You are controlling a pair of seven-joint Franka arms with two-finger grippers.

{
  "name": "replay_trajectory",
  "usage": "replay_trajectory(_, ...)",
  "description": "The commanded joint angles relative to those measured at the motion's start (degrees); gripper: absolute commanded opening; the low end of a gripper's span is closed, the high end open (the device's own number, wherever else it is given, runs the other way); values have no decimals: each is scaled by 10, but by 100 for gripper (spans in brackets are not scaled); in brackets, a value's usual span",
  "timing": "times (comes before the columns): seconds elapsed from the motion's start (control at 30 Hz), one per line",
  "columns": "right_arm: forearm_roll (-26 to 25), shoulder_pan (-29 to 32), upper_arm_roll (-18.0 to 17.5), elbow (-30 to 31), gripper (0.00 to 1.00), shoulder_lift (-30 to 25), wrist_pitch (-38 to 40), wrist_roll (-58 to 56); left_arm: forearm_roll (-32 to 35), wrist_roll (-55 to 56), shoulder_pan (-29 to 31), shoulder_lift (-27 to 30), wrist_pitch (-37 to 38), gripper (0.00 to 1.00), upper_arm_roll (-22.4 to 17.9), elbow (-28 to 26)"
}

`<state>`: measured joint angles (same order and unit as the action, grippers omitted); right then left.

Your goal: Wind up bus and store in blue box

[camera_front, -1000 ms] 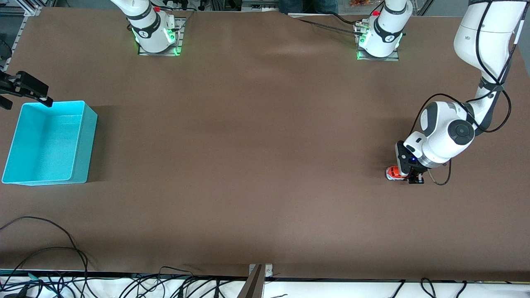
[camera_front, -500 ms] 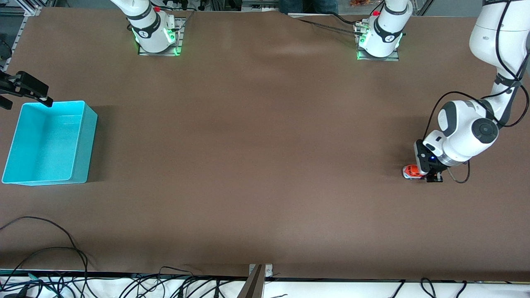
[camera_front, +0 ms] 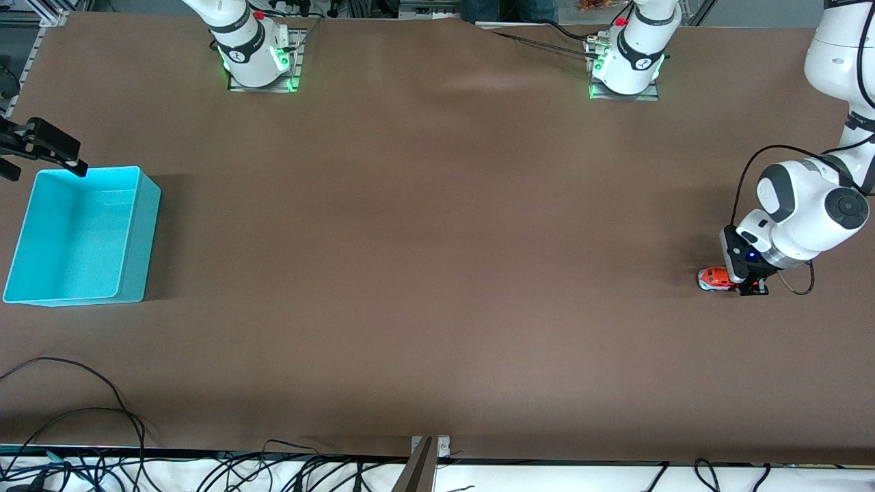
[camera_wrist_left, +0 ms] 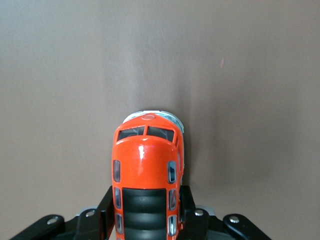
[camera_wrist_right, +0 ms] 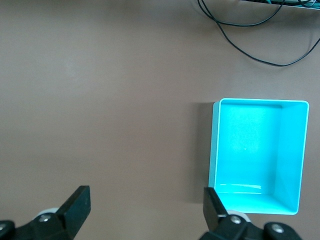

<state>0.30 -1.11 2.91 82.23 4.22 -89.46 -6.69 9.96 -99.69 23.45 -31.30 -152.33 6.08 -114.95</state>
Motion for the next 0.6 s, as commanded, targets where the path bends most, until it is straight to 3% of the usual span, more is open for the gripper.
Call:
replay_trajectory(0.0,-8,1,-3,-8,100,2,7,0,16,-31,34,-34,2,36,1,-1)
replay_trajectory(0.57,-7,1,-2,-8,100,2,8,0,16,-88,77,-58,2,36,1,23)
